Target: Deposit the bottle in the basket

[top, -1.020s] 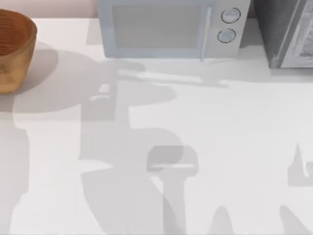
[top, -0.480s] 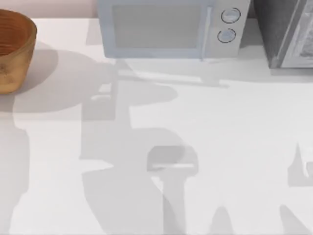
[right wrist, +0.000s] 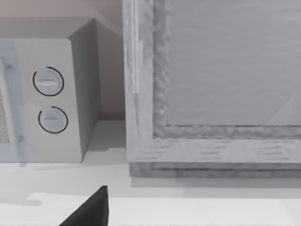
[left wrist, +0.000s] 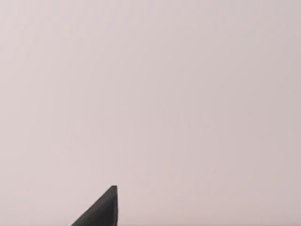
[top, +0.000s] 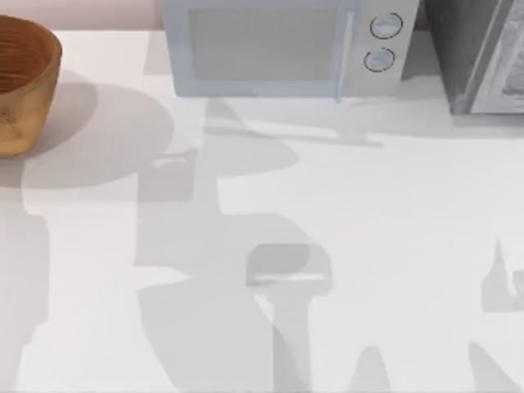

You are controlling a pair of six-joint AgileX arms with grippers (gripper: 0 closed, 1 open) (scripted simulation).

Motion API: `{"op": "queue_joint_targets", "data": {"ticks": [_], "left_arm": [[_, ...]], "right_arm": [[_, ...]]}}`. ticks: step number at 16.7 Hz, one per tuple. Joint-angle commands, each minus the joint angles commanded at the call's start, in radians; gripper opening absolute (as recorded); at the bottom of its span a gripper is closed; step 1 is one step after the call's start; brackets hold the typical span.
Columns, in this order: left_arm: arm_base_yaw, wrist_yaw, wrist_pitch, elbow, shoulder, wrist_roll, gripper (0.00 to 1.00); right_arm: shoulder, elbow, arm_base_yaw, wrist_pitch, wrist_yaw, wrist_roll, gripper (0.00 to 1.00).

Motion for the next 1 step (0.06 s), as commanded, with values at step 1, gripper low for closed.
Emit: {"op": "queue_joint_targets", "data": {"ticks": [1], "left_arm": [[0.0,0.0,0.0,0.0,0.0,0.0,1.0]], "right_arm": [[0.0,0.0,0.0,0.0,0.0,0.0,1.0]]}}
